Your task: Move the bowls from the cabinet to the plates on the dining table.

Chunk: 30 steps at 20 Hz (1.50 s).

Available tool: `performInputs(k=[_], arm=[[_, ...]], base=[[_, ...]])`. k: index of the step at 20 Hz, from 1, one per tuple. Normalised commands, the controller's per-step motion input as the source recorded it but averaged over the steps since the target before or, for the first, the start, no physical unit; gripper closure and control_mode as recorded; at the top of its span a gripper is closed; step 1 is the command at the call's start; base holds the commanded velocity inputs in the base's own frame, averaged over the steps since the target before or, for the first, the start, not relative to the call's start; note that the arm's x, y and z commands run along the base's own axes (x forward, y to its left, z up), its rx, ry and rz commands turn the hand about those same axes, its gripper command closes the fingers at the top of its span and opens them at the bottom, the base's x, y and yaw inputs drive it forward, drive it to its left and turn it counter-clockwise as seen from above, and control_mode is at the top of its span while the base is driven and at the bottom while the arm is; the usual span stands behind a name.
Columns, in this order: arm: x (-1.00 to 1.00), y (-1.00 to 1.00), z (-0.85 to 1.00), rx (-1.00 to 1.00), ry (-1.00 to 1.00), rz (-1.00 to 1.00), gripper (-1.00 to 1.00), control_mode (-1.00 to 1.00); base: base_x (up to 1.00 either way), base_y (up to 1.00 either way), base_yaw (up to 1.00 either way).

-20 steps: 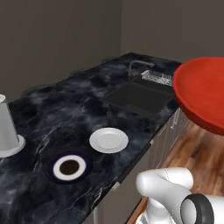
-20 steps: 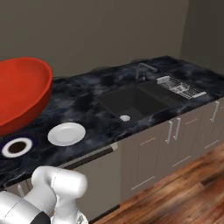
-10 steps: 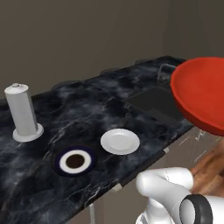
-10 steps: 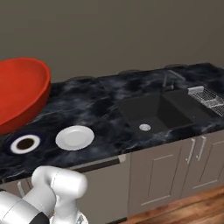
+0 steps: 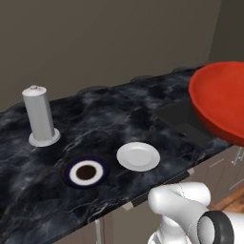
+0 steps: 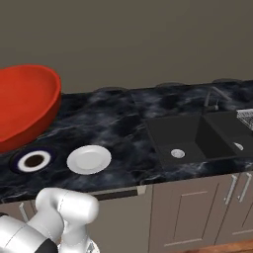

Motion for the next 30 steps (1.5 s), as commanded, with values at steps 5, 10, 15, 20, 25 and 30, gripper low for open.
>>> performInputs(k=[5,10,15,20,25,30], arm=[[0.00,0.00,0.00,0.00,0.00,0.00,1.00,1.00],[0.20,0.03,-0.10,0.00,0.00,0.03,1.00,-1.00],[0.90,0.11,-0.56,-0.01,0.17,0.12,1.00,-1.00],[0.97,0.05,-0.48,0.05,0.15,0.16,1.00,-1.00],[0.92,0.12,-0.56,0.13,0.00,0.24,1.00,-1.00],[0.70,0.20,-0.75,0.01,-0.02,0.30,1.00,-1.00]], base=[[1.00,0.05,0.12],[0.80,0.12,0.08],[0.00,0.00,0.00],[0.00,0.00,0.00],[0.00,0.00,0.00],[0.00,0.00,0.00]])
